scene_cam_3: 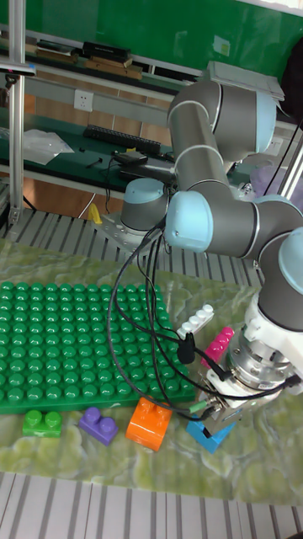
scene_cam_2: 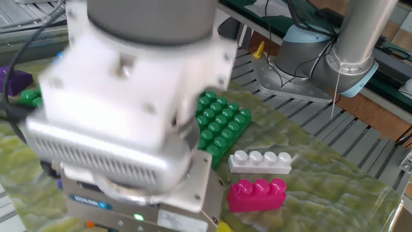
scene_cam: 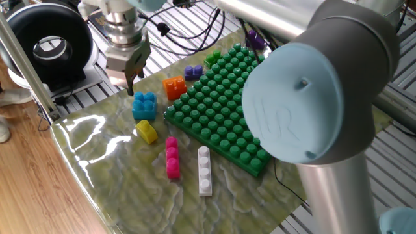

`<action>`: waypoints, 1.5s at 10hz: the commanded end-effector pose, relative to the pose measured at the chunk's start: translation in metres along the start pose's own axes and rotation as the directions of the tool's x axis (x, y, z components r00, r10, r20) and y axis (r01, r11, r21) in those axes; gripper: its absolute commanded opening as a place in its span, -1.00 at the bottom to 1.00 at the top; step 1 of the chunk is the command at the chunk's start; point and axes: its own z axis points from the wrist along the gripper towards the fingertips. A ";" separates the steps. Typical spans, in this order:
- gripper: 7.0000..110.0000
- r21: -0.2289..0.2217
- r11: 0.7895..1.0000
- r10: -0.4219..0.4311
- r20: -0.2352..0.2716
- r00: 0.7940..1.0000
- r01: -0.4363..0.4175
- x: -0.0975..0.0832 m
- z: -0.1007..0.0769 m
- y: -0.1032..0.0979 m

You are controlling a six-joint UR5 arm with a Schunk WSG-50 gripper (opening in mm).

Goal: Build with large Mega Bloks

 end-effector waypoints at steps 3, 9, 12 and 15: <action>0.15 -0.033 0.998 -0.053 0.025 0.998 0.053 0.014 0.006 0.019; 0.15 -0.010 0.997 -0.081 0.063 0.995 0.082 0.017 0.020 0.017; 0.15 0.037 0.996 -0.090 0.068 0.994 0.087 0.012 0.027 0.013; 0.15 0.038 0.995 -0.094 0.061 0.994 0.092 0.013 0.029 0.013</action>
